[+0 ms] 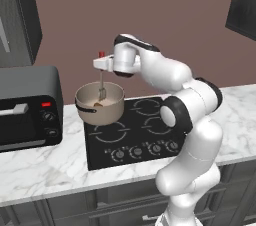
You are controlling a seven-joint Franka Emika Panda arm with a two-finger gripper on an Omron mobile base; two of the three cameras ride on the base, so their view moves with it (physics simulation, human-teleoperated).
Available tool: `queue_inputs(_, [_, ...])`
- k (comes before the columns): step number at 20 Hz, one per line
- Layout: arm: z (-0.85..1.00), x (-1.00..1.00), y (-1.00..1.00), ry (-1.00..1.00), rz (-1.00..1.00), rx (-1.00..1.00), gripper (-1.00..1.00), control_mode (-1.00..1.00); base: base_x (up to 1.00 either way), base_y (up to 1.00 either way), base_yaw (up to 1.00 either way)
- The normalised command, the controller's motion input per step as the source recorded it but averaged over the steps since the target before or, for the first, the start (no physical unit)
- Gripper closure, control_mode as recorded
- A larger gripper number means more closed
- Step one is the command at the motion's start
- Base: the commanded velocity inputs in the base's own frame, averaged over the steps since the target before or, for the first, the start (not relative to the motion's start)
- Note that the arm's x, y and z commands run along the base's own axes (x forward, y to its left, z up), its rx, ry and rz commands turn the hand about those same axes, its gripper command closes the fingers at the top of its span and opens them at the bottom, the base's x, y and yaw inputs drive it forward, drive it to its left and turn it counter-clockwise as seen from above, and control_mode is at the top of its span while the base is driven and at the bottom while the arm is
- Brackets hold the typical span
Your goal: Put the tomato and potato in the pot. Retrieve the spatula and lightly stir the vegetables in the pot.
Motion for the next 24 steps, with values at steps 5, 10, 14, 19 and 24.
queue_inputs(5, [-0.24, 0.3, 0.0, 0.0, -0.02, 0.0, 1.0, -1.0, 0.0, 0.0, 0.0])
queue_inputs(10, [-0.31, 0.28, 0.02, 0.0, -0.03, 0.0, 1.0, -1.0, 0.0, 0.0, 0.0])
queue_inputs(14, [-0.24, 0.31, 0.09, 0.0, -0.03, 0.0, 1.0, -1.0, 0.0, 0.0, 0.0])
queue_inputs(19, [-0.27, 0.33, 0.11, 0.0, -0.04, 0.0, 1.0, -1.0, 0.0, 0.0, 0.0])
queue_inputs(24, [-0.27, 0.36, 0.14, 0.0, -0.05, 0.0, 1.0, -1.0, 0.0, 0.0, 0.0])
